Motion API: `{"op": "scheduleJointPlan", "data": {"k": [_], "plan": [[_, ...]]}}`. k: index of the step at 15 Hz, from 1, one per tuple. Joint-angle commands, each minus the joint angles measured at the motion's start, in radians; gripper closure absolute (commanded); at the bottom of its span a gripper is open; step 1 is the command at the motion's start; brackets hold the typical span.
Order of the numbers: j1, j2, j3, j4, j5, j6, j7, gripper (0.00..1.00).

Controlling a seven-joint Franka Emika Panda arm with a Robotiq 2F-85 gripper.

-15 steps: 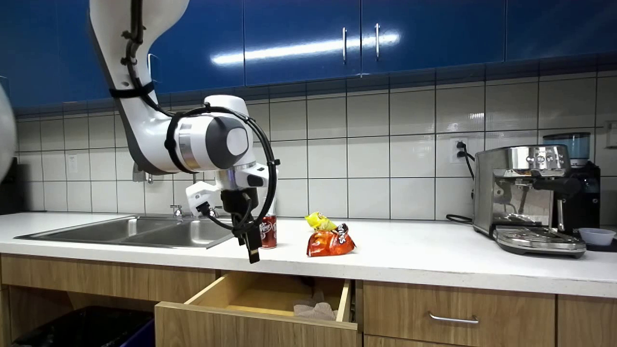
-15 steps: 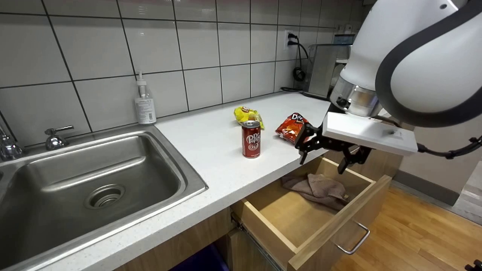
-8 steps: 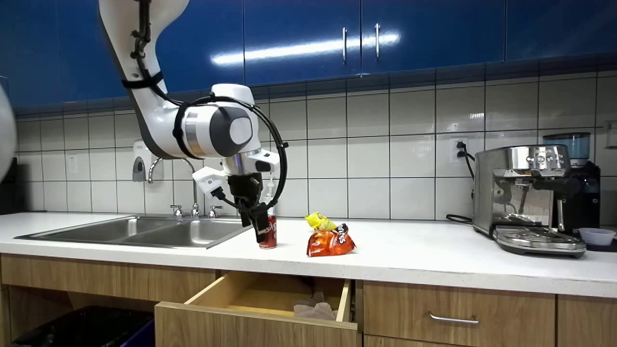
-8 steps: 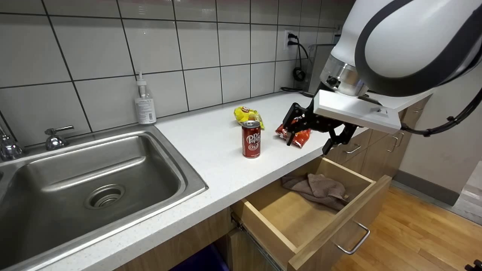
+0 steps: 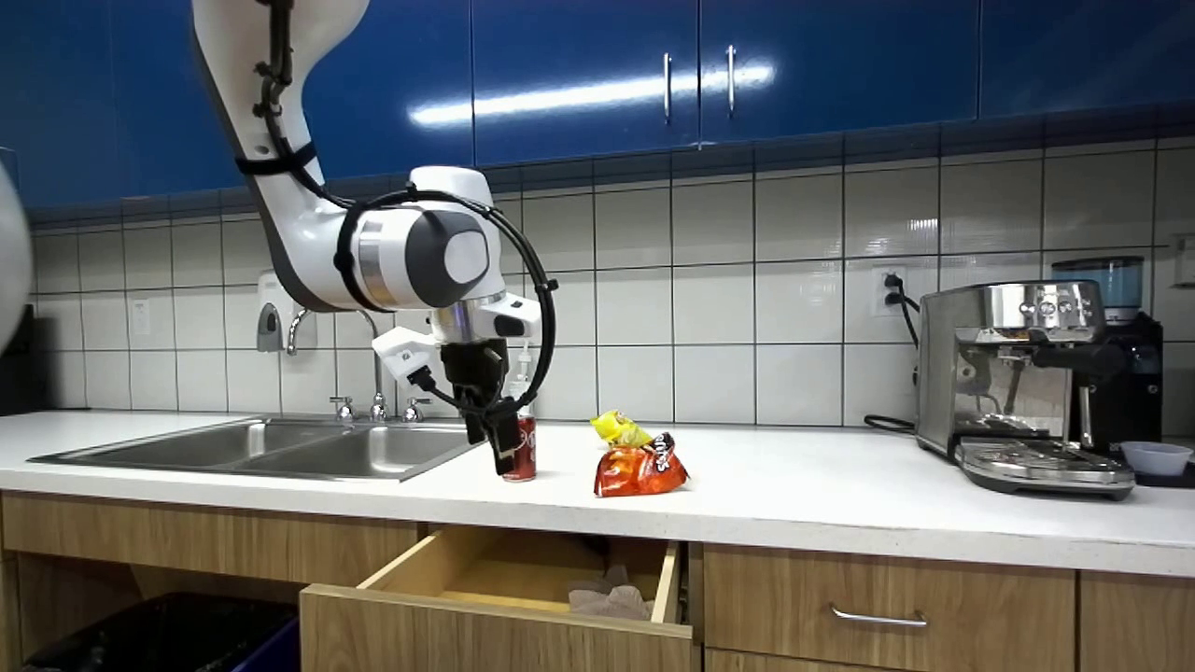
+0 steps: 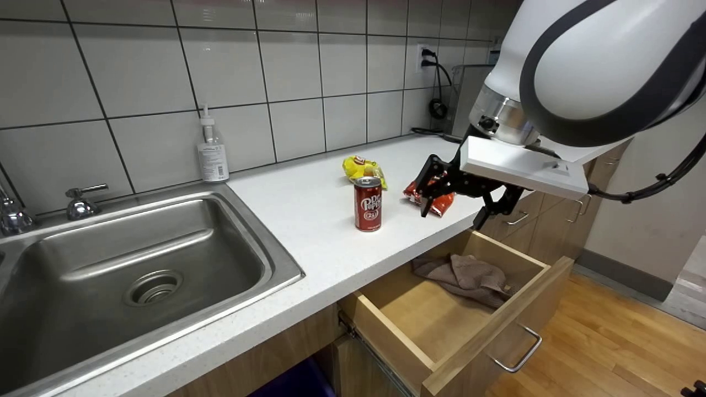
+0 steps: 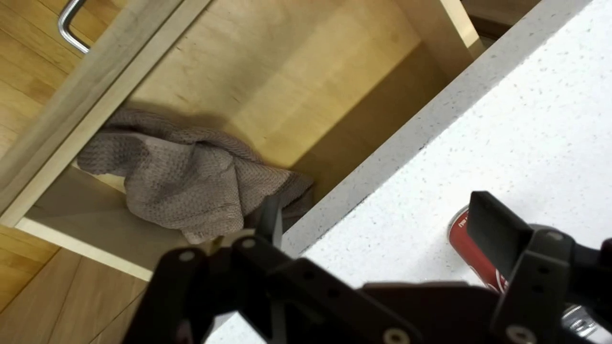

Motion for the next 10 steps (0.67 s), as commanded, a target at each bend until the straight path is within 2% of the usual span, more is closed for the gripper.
{"op": "scheduleJointPlan", "data": {"k": [1,10], "plan": [[-0.022,0.0,0.021,0.0,0.003,0.0,-0.004,0.0],[-0.024,0.007,0.018,0.037,-0.023,-0.001,-0.023,0.0]]}}
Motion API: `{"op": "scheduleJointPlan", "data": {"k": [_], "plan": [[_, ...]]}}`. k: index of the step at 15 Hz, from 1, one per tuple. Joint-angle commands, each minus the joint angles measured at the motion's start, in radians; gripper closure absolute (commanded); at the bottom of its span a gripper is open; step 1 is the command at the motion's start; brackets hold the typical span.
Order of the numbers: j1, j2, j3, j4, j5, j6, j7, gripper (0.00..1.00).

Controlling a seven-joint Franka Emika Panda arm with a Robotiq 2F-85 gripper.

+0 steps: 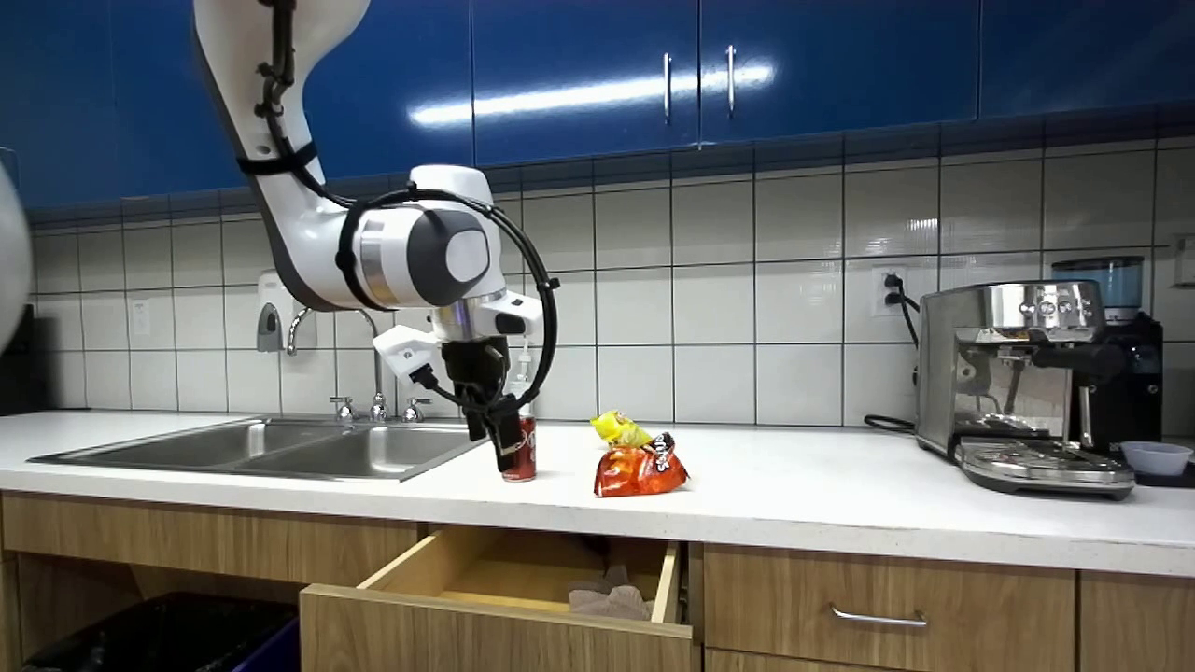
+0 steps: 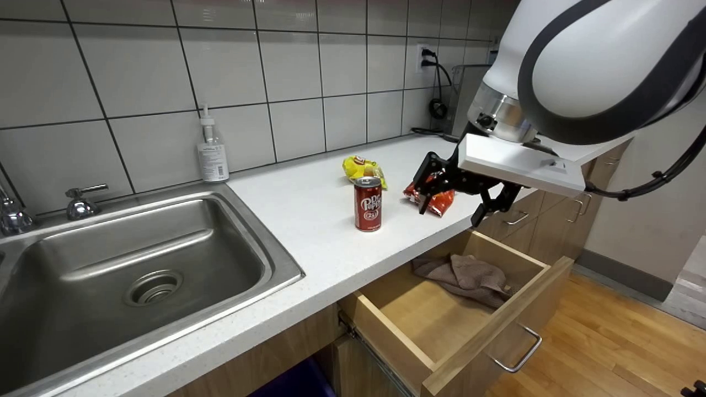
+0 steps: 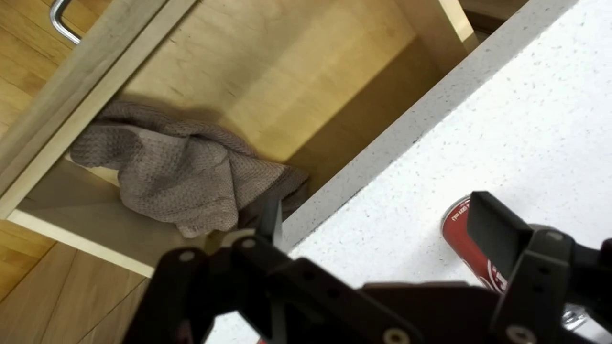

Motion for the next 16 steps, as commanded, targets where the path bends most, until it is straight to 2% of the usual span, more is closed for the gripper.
{"op": "scheduleJointPlan", "data": {"k": [1,12,16], "plan": [[-0.025,0.007,0.017,0.037,-0.019,-0.009,-0.029,0.0],[-0.02,0.043,0.032,0.166,0.079,-0.063,-0.257,0.0],[-0.019,0.073,0.031,0.212,0.052,-0.067,-0.274,0.0]]}}
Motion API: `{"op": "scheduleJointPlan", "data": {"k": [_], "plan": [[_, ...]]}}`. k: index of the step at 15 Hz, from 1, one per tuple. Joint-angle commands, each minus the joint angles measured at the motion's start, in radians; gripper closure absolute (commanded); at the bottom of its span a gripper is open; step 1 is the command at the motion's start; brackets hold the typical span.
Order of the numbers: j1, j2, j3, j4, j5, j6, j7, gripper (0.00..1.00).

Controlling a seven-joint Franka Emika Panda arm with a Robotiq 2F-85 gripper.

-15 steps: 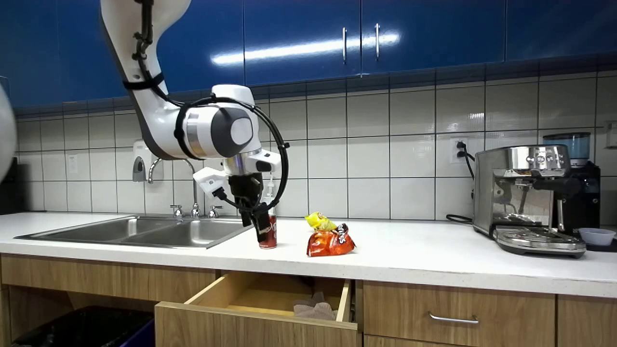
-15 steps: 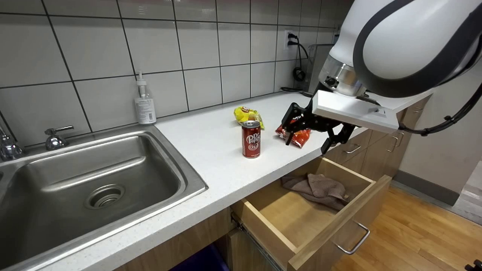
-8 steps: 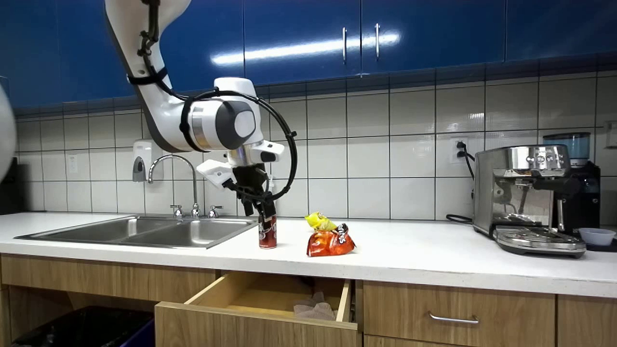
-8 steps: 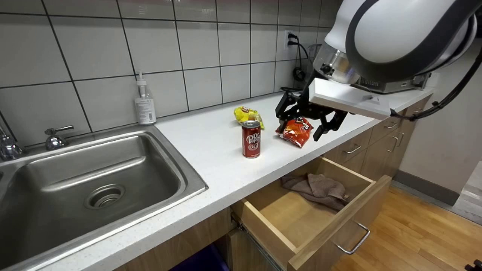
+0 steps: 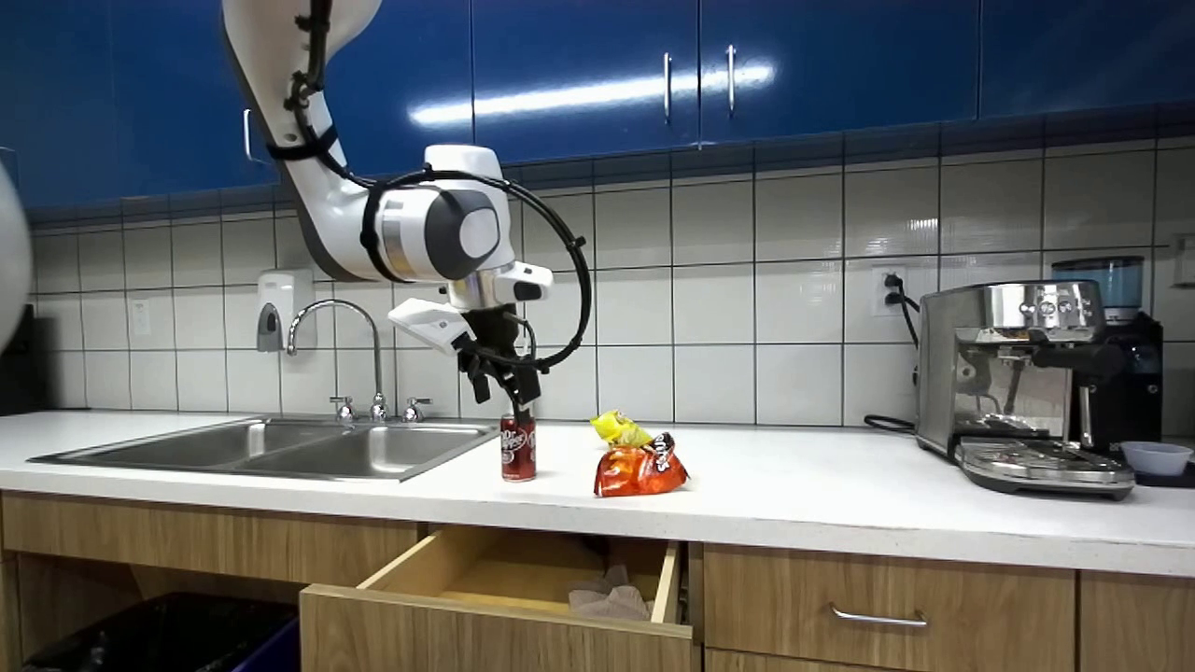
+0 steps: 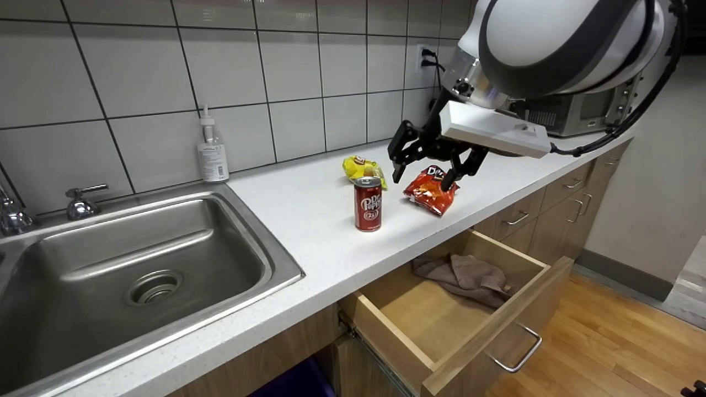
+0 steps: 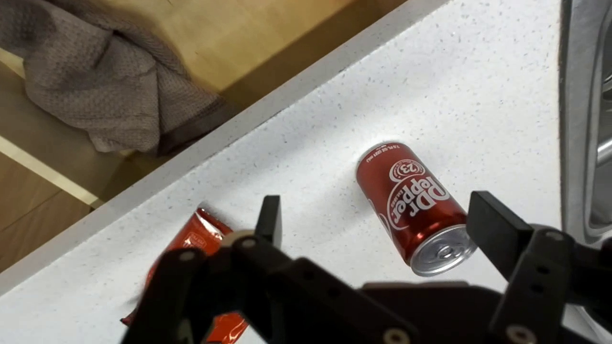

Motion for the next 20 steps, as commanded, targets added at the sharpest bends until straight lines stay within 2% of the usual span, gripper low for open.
{"op": "scheduleJointPlan", "data": {"k": [1,20], "plan": [[-0.019,0.042,0.01,0.07,-0.021,-0.033,-0.034,0.0],[-0.01,0.228,0.013,0.299,-0.008,-0.073,-0.105,0.0]]}}
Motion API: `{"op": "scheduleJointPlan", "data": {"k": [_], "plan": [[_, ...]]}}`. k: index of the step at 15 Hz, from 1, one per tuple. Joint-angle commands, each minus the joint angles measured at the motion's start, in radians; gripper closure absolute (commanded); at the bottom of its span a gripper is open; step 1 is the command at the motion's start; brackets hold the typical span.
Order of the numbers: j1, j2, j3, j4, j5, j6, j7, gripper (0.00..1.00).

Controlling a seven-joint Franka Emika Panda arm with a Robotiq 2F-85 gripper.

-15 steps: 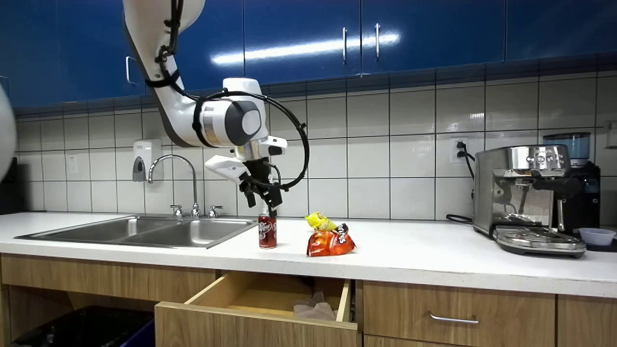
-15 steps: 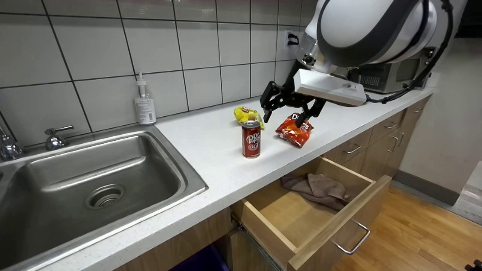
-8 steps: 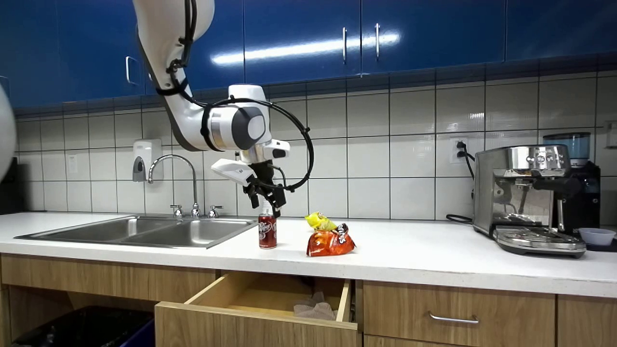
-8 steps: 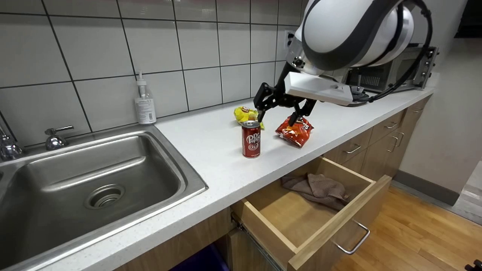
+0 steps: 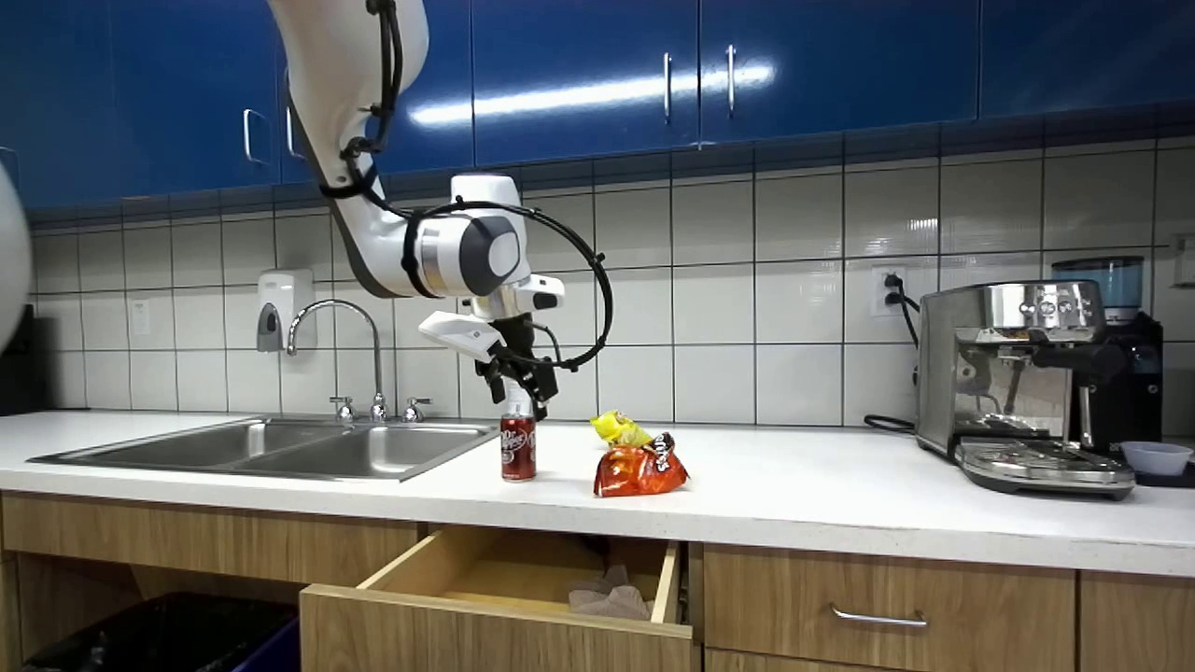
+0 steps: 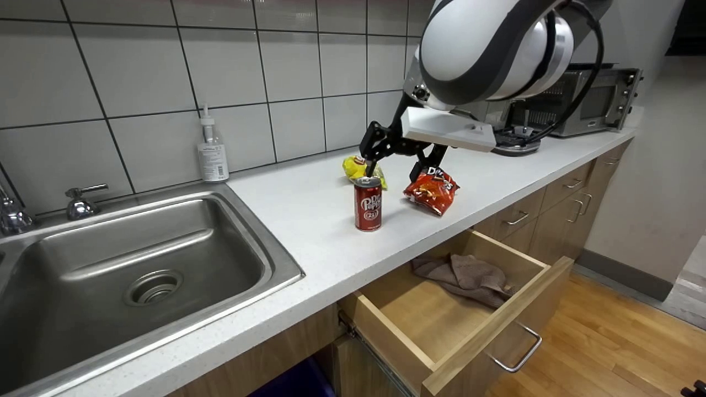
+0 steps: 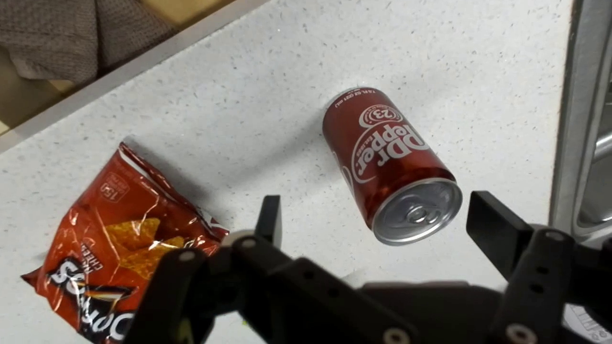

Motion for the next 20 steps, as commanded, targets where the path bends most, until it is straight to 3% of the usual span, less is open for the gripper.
{"op": "scheduleJointPlan", "data": {"k": [1,20], "plan": [[-0.008,0.045,0.012,0.078,0.006,-0.054,-0.033,0.0],[0.006,0.168,0.003,0.209,-0.008,-0.118,-0.035,0.0]]}}
